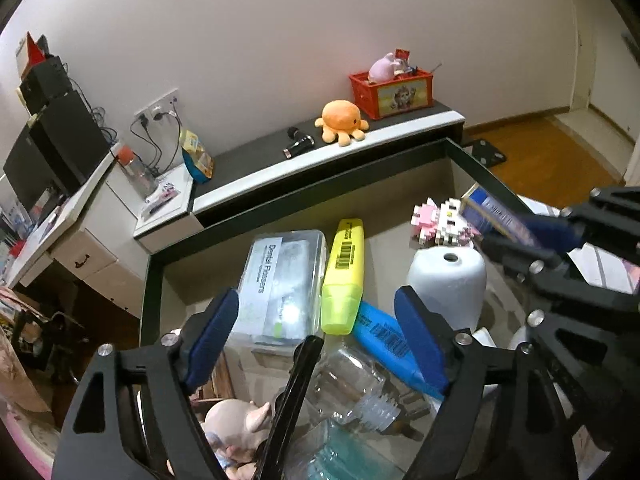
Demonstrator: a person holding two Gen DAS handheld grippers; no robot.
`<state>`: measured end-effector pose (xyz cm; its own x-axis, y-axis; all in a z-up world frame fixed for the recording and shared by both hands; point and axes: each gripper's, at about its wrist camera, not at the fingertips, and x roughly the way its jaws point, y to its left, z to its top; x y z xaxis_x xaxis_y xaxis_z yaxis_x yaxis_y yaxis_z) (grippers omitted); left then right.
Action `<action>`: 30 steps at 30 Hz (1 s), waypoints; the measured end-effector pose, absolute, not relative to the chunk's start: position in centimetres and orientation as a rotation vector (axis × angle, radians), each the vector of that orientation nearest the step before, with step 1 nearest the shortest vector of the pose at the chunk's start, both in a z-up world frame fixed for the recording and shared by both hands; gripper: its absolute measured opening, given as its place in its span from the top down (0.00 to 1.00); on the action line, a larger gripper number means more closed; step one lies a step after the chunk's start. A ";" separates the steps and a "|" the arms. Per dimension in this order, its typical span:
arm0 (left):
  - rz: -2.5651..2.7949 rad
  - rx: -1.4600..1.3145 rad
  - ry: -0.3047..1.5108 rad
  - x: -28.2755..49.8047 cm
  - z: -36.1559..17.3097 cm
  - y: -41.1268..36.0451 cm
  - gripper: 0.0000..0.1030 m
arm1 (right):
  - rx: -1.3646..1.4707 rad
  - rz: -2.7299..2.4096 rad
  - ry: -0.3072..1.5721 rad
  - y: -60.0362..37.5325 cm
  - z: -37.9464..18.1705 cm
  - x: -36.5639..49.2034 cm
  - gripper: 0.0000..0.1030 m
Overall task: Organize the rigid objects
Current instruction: 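Carry highlighter with left tool while right tool carries small box over pink box, then lower and release highlighter with left tool while right tool releases small box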
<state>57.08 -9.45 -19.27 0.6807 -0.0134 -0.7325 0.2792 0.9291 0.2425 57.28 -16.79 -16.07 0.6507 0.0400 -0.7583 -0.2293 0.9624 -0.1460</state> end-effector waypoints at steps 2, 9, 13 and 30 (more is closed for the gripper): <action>-0.160 0.374 0.825 57.0 -19.5 -9.5 0.19 | -0.215 0.188 0.867 -16.8 -16.4 57.4 0.85; -0.130 0.361 0.857 56.7 -20.0 -8.0 0.19 | -0.161 0.252 0.888 -16.3 -16.4 57.4 0.85; -0.119 0.369 0.861 56.4 -20.2 -7.7 0.19 | -0.164 0.277 0.895 -15.5 -16.9 57.3 0.85; -0.102 0.360 0.852 55.0 -19.4 -7.0 0.14 | -0.126 0.244 0.890 -16.7 -16.1 55.9 0.44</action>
